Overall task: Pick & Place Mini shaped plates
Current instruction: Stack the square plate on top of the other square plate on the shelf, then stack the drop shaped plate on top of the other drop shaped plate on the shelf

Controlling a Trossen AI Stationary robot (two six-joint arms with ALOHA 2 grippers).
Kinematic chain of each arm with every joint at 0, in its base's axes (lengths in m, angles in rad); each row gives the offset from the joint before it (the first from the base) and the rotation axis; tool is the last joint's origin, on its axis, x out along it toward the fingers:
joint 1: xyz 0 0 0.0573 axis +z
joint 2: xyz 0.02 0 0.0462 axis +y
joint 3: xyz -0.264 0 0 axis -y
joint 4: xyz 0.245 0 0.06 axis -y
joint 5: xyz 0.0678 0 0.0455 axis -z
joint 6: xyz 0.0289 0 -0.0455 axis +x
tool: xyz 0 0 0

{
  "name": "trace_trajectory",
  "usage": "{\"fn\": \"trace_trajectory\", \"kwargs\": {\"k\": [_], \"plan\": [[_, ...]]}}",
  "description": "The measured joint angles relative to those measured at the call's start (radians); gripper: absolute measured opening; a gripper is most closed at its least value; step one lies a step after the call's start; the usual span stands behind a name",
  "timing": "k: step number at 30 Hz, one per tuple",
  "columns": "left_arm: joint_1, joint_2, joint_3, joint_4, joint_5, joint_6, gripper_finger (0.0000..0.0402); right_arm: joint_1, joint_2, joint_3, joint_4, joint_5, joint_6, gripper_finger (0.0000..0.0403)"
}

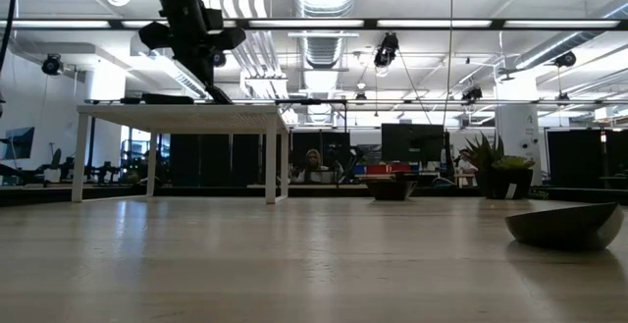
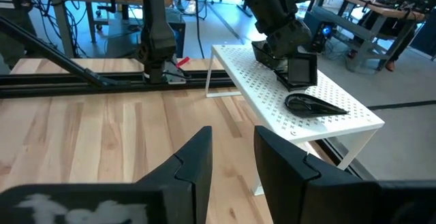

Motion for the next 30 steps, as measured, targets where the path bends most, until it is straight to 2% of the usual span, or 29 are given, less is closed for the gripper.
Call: {"fn": "trace_trajectory", "kwargs": {"k": [10,16,21,25,30], "plan": [[0.005,0.0,0.0,-0.001,-0.012,0.009,0.0023,0.0,0.0,0.0,0.0,0.0,0.0,0.0092],[-0.017,-0.016,0.023,0.002,-0.015,0.17,0.0023,0.0,-0.008,0.0,-0.005,0.003,-0.004,0.0081],[-0.119,-0.044,0.023,0.037,-0.03,0.283,0.002,-0.002,-0.043,0.0,-0.057,0.01,0.022,0.006],[-0.254,-0.05,0.019,0.044,-0.108,0.342,0.0004,-0.003,-0.07,0.0,-0.135,0.013,0.081,0.0036],[-0.433,-0.05,0.018,0.045,-0.189,0.368,0.0002,-0.005,-0.102,0.0,-0.292,0.012,0.205,0.0011]]}}
